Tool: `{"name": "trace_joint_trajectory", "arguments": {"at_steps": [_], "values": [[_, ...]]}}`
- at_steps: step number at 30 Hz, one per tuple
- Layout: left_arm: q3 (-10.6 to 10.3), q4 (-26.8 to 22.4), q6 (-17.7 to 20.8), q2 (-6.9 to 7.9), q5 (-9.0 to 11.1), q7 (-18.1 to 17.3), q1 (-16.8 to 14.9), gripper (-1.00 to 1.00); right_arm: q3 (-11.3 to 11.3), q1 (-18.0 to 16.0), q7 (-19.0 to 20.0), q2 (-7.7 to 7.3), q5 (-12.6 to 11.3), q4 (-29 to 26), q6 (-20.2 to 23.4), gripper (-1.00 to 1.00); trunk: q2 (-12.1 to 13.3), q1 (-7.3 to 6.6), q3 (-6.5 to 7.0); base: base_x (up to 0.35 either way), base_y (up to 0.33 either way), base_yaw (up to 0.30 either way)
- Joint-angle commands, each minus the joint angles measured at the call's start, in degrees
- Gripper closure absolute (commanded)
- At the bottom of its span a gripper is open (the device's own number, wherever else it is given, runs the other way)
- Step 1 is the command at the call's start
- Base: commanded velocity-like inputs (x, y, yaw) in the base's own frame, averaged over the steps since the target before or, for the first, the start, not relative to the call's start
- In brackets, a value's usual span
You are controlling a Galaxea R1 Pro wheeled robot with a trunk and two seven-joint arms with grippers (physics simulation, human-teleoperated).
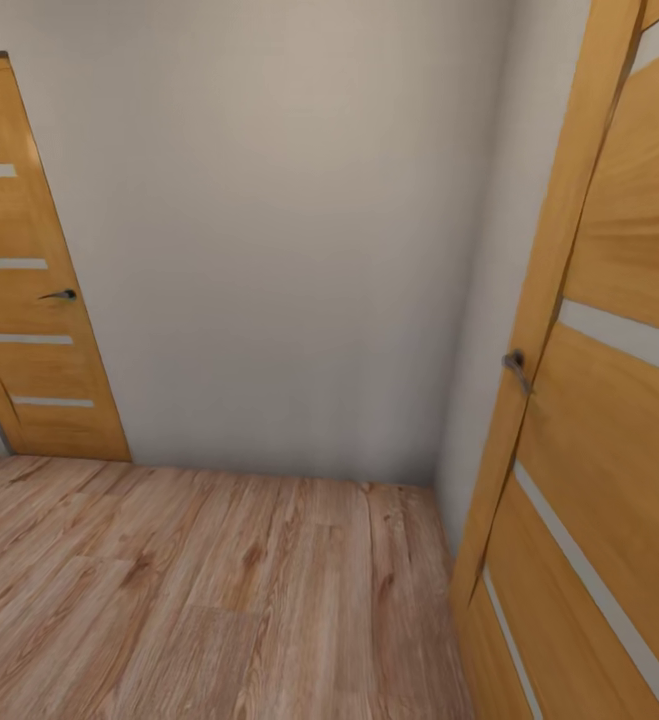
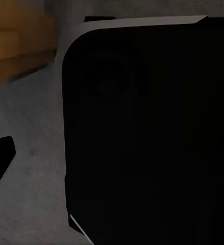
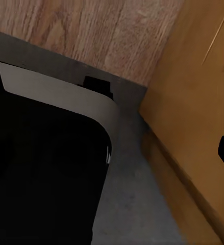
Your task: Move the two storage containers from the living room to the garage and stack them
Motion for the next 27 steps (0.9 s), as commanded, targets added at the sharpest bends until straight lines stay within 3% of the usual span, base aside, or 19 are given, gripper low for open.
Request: {"name": "trace_joint_trajectory", "arguments": {"at_steps": [1,21,27], "values": [[0.0,0.0,-0.1,0.0,0.1,0.0,0.0,-1.0,0.5,-0.1,0.0,0.03,-0.5,0.1,-0.3,-1.0,0.0,0.03,-0.05,0.299,0.0,0.0],[0.0,0.0,-0.2,0.0,0.1,0.0,0.0,-1.0,0.5,-0.1,0.0,0.08,-0.5,0.1,-0.3,-1.0,0.0,0.03,-0.05,0.316,0.0,0.0],[0.0,0.0,-0.2,0.0,0.0,0.0,0.0,-1.0,0.5,-0.1,0.0,0.08,-0.5,0.1,-0.3,-1.0,0.0,0.03,-0.05,0.111,0.0,0.0]]}}
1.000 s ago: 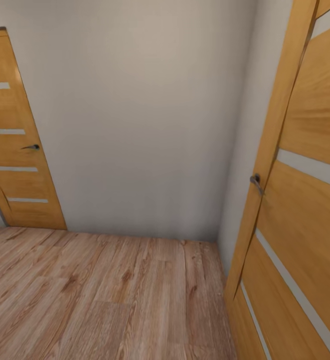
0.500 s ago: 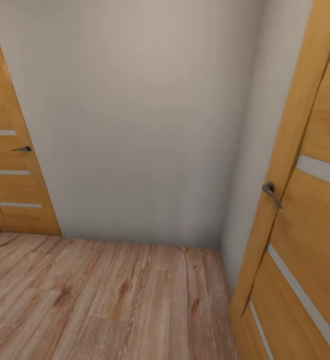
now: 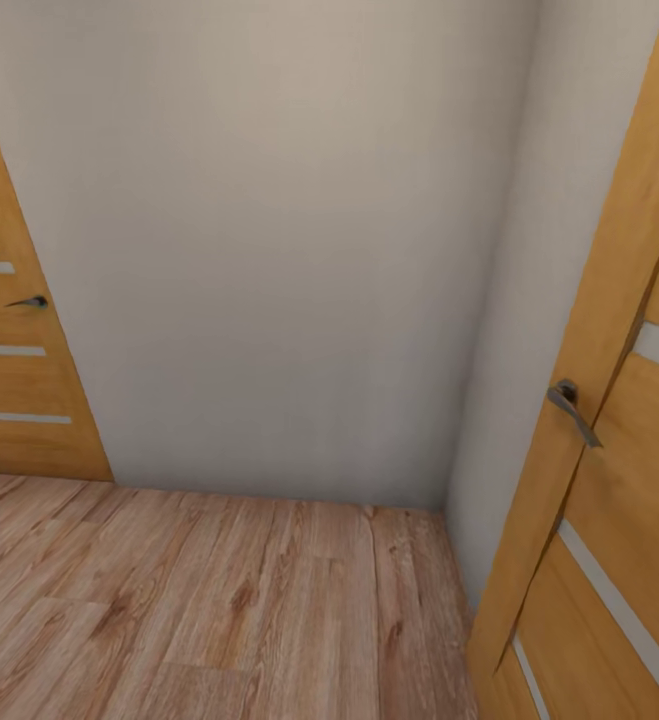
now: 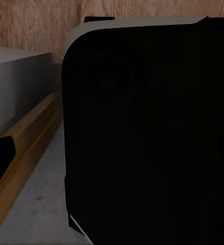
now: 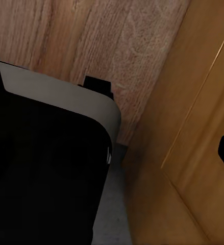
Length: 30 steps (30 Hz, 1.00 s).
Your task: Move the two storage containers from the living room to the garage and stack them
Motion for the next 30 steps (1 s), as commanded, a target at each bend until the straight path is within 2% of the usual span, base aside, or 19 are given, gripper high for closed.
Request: {"name": "trace_joint_trajectory", "arguments": {"at_steps": [1,9,30], "values": [[0.0,0.0,-0.1,0.0,0.0,0.0,0.0,-1.0,0.5,-0.1,0.0,0.03,-0.5,0.1,-0.3,-1.0,0.0,0.0,-0.05,0.018,0.0,0.0],[0.0,0.0,-0.1,0.0,0.0,0.0,0.0,-1.0,0.5,-0.1,0.0,0.03,-0.5,0.1,-0.3,-1.0,0.0,0.0,-0.05,0.072,0.0,0.0],[0.0,0.0,-0.1,0.0,0.1,-0.1,0.0,-1.0,0.5,-0.1,0.0,0.03,-0.5,0.1,-0.3,-1.0,0.0,0.0,-0.05,0.304,0.0,0.0]]}}
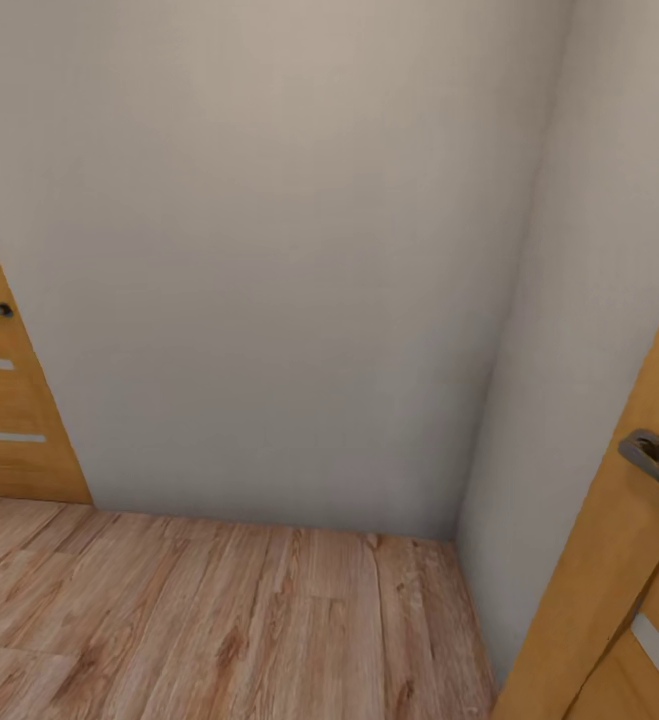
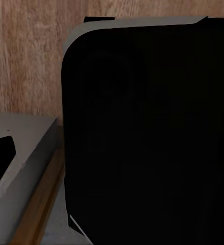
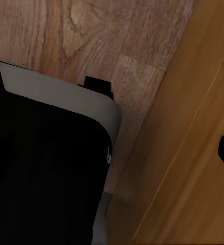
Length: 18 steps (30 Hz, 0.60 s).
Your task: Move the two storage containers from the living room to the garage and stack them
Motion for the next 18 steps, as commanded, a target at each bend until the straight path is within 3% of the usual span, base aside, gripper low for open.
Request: {"name": "trace_joint_trajectory", "arguments": {"at_steps": [1,18], "values": [[0.0,0.0,-0.1,0.0,0.1,0.0,0.0,-1.0,0.5,-0.1,0.0,0.03,-0.5,0.1,-0.3,-1.0,0.0,0.03,-0.05,0.311,0.0,0.0],[0.0,0.0,-0.1,0.0,0.1,0.0,0.0,-1.0,0.5,-0.1,0.0,0.03,-0.5,0.1,-0.3,-1.0,0.0,0.03,-0.05,0.311,0.0,0.0]]}}
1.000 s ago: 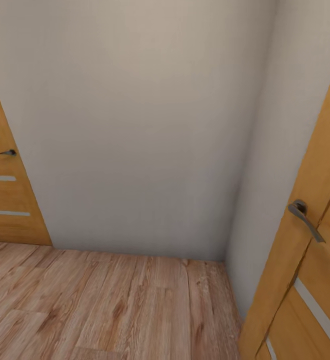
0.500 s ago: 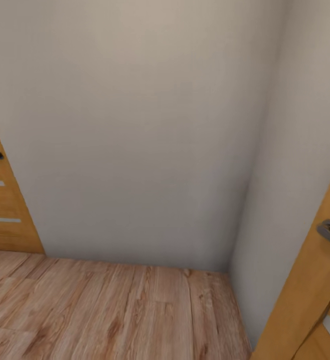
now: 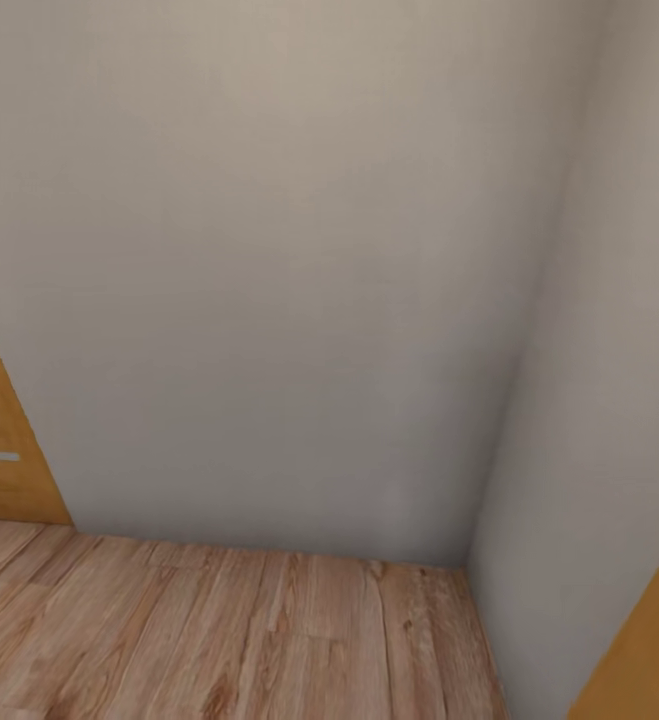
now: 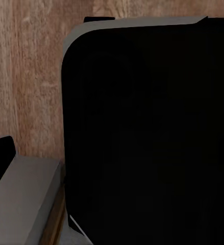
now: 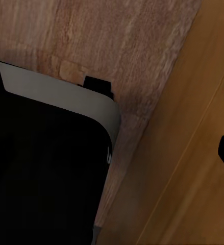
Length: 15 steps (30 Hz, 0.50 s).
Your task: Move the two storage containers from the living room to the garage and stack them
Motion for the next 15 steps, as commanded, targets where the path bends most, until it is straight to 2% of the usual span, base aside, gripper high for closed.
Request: {"name": "trace_joint_trajectory", "arguments": {"at_steps": [1,5,8,15], "values": [[0.0,0.0,-0.1,0.02,0.0,0.0,0.0,-1.0,0.5,-0.1,0.0,0.03,-0.5,0.1,-0.3,-1.0,0.0,0.03,-0.05,0.311,0.0,0.0],[0.0,0.0,-0.1,0.02,0.0,0.0,0.0,-1.0,0.5,-0.1,0.0,0.03,-0.5,0.1,-0.3,-1.0,0.0,0.03,-0.05,0.289,0.0,0.0],[0.0,0.0,-0.1,0.04,0.0,0.1,0.0,-1.0,0.5,-0.1,0.0,0.03,-0.5,0.1,-0.3,-1.0,0.0,0.03,-0.05,0.128,0.0,0.068],[0.0,0.0,-0.1,0.0,0.0,0.0,0.0,-1.0,0.5,-0.1,0.0,0.03,-0.4,0.1,-0.3,-1.0,0.0,0.03,-0.05,0.023,0.0,0.221]]}}
